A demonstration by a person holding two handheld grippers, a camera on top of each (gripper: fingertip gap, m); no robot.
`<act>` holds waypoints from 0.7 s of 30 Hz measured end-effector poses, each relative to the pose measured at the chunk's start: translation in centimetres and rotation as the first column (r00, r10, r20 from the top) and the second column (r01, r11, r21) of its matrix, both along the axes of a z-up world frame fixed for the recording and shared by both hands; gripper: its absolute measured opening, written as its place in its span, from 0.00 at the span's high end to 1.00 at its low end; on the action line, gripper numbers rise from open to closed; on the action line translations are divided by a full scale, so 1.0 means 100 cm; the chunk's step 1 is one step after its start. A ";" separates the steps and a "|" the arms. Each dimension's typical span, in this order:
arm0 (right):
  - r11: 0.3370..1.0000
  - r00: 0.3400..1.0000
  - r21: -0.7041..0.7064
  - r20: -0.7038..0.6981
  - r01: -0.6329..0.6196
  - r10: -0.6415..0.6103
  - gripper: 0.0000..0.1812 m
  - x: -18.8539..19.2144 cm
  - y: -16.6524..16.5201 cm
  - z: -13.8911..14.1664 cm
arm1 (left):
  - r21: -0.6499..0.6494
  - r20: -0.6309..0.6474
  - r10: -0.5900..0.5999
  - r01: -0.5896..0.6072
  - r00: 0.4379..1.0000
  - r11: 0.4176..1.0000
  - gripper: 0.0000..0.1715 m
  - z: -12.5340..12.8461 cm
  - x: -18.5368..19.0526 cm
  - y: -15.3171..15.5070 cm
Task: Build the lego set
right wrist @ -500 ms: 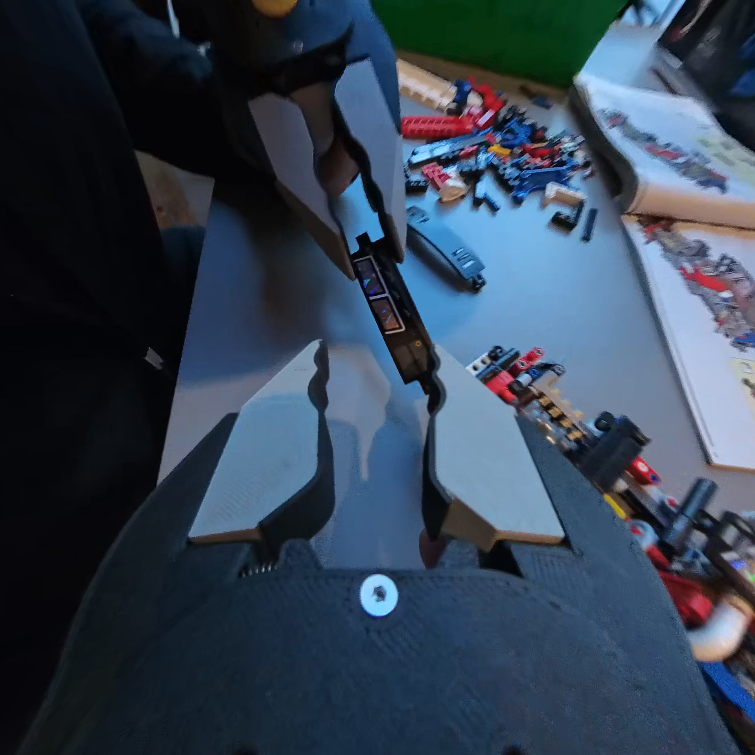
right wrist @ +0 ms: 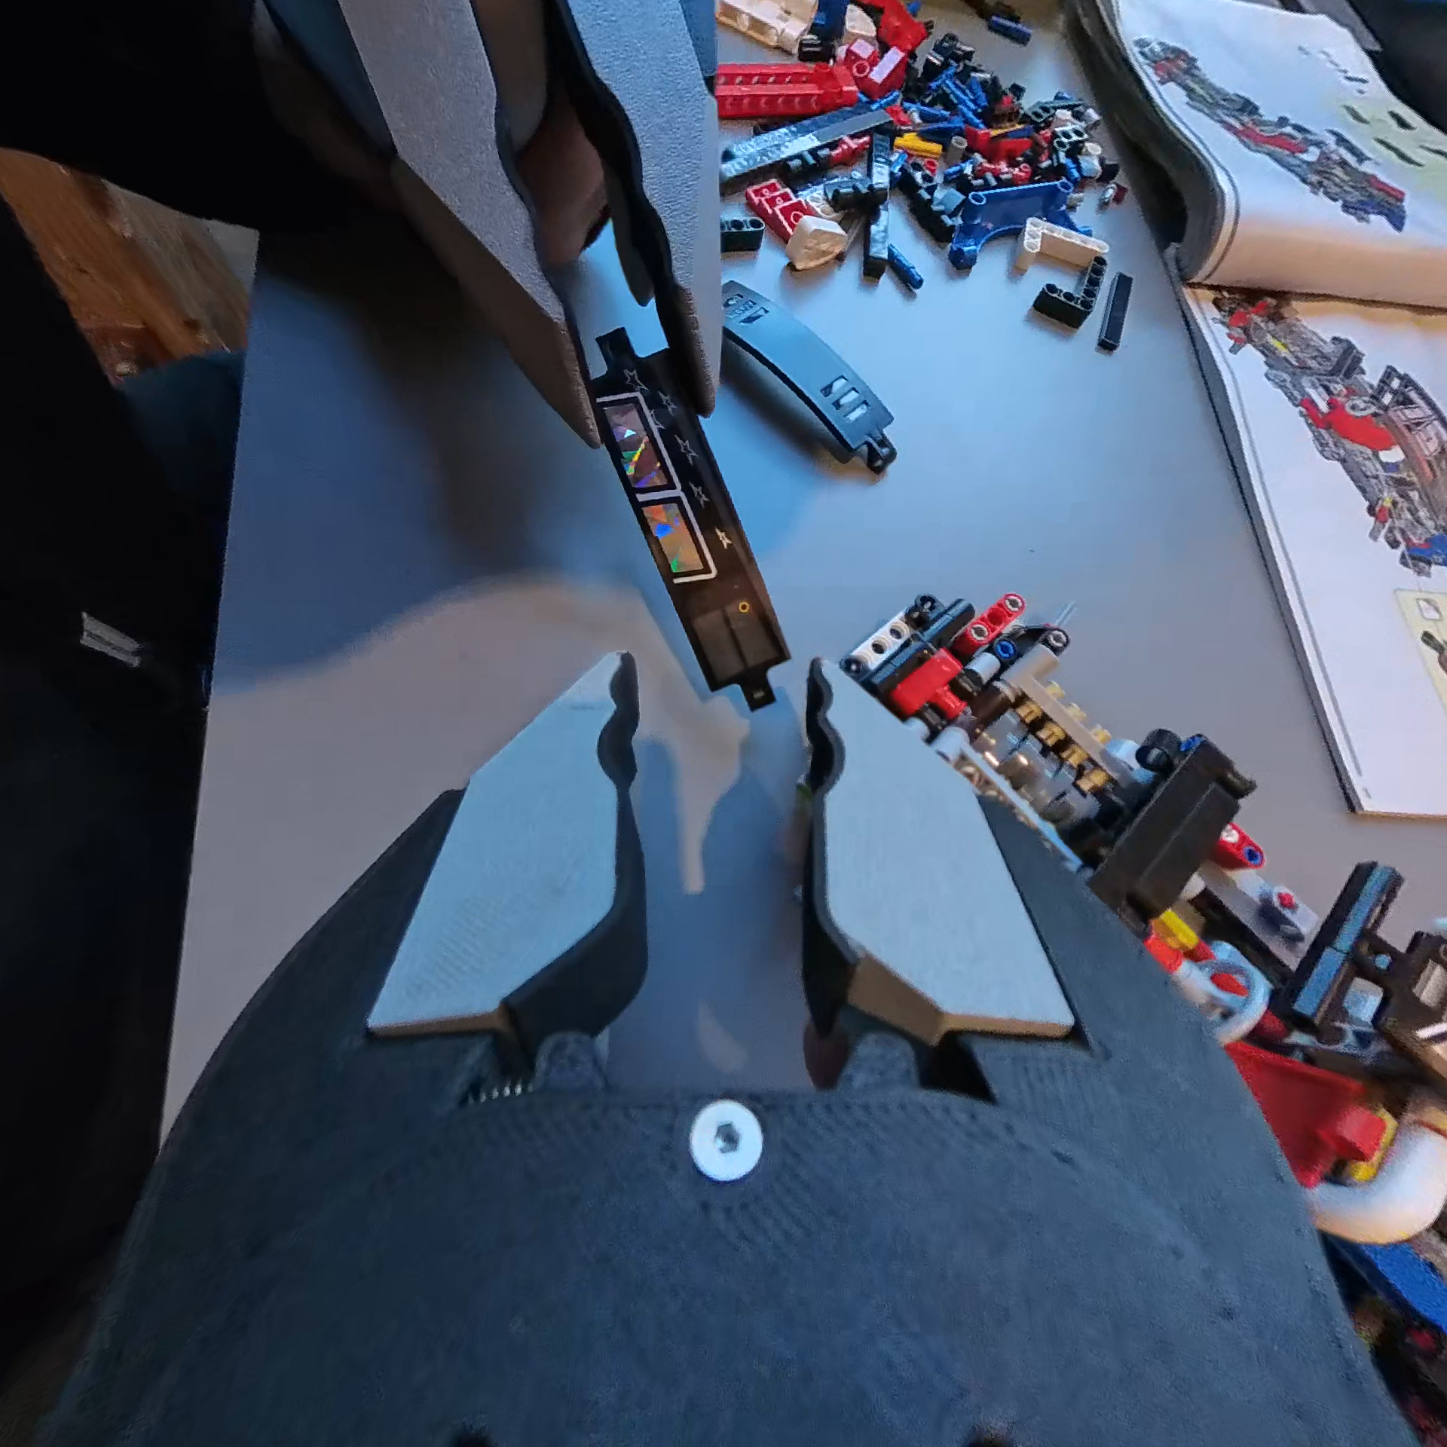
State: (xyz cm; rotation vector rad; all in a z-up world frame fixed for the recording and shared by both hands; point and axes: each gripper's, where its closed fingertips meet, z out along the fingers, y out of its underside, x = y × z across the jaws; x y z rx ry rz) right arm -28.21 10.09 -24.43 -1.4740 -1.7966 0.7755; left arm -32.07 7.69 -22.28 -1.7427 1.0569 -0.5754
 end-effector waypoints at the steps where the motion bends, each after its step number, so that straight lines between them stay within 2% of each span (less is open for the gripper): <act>1: 1.000 1.000 -0.002 -0.005 -0.002 0.002 0.78 0.000 0.000 0.001 | 0.000 -0.008 -0.007 0.007 1.000 1.000 0.88 -0.001 0.001 -0.001; 11: 0.990 0.993 0.066 0.002 -0.121 0.121 0.80 -0.014 -0.016 -0.001 | 0.009 -0.046 -0.070 0.070 0.996 0.997 0.88 -0.005 0.008 -0.011; 12: 0.989 0.992 0.075 0.009 -0.125 0.125 0.80 -0.014 -0.018 -0.003 | 0.010 -0.049 -0.084 0.085 0.995 0.996 0.99 -0.005 0.009 -0.014; 17: 0.984 0.989 0.099 -0.017 -0.145 0.148 0.88 -0.018 -0.025 -0.004 | 0.033 -0.063 -0.081 0.083 0.995 0.996 1.00 -0.006 0.010 -0.015; 21: 0.987 0.991 0.091 0.035 -0.129 0.126 0.83 -0.020 -0.025 -0.014 | 0.046 -0.064 -0.077 0.080 0.995 0.996 1.00 -0.005 0.010 -0.015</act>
